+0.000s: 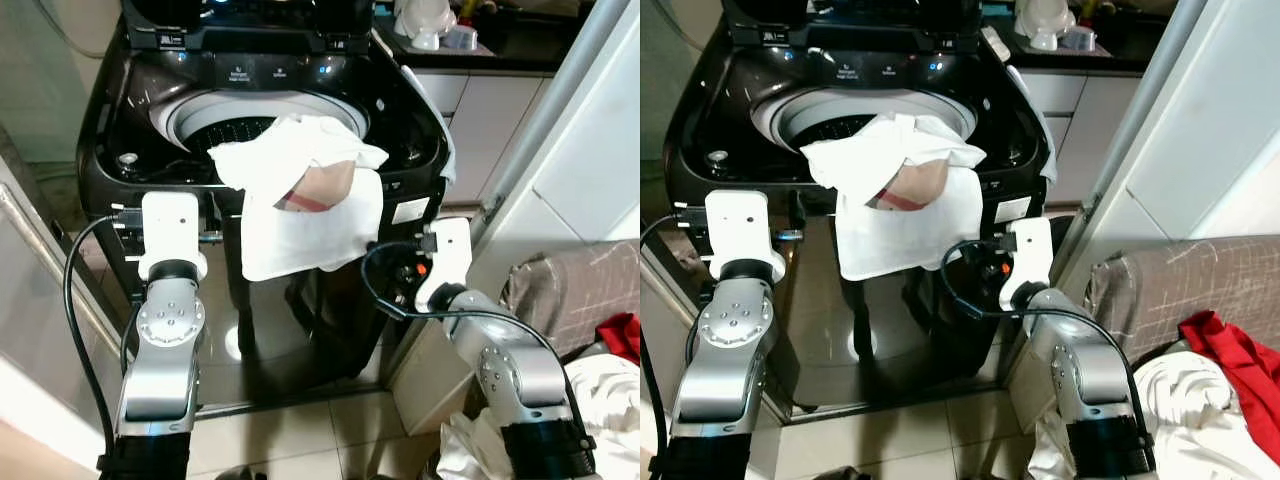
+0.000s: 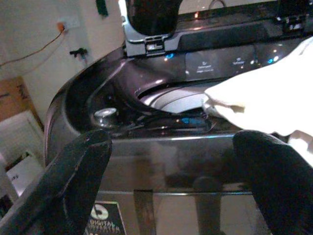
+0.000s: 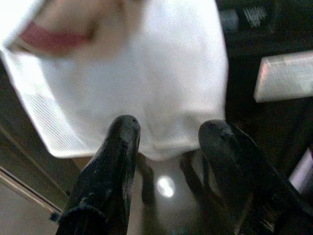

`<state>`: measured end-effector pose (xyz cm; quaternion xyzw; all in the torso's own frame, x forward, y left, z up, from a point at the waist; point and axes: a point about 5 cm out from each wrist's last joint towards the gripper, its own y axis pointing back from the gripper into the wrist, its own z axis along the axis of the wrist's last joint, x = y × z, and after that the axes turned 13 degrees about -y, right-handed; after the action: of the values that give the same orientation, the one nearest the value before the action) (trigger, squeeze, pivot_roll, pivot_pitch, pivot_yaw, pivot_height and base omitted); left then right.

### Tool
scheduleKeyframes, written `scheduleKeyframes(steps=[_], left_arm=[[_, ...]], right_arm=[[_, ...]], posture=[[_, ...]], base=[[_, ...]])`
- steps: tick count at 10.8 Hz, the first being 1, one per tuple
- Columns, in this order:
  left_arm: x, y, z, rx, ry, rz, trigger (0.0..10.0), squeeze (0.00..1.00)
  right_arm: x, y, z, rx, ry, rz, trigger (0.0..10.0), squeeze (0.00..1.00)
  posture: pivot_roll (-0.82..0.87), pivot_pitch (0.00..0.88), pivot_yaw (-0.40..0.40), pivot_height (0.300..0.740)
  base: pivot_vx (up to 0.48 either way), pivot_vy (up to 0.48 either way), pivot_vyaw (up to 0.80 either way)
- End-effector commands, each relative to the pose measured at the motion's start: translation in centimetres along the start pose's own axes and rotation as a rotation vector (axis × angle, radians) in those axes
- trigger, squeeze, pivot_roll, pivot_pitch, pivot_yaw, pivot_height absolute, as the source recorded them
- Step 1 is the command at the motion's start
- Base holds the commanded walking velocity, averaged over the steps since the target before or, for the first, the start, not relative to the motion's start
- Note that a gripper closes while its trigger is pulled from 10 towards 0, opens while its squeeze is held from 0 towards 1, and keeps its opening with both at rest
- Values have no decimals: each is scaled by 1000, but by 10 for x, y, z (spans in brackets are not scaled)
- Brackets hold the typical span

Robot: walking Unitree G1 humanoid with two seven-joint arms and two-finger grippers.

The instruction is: Clothes washing

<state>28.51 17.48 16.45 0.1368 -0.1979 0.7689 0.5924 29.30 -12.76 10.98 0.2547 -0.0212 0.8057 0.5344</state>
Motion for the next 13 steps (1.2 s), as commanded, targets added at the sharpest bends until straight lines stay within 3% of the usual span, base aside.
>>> scheduleKeyframes(steps=[1, 9, 13], left_arm=[[-4, 1, 9, -48, -7, -39, 10000, 0], [14, 8, 4, -28, -82, -35, 10000, 0], [18, 12, 6, -37, -102, -29, 10000, 0]], right_arm=[[-7, -5, 0, 23, 7, -37, 10000, 0], [5, -35, -25, 102, -24, -11, 10000, 0], [15, -58, -32, 123, 42, 7, 10000, 0]], posture=[[-37, 13, -32, 740], [52, 64, -3, 740], [86, 57, -6, 740]], base=[[0, 0, 0], [0, 0, 0], [0, 0, 0]])
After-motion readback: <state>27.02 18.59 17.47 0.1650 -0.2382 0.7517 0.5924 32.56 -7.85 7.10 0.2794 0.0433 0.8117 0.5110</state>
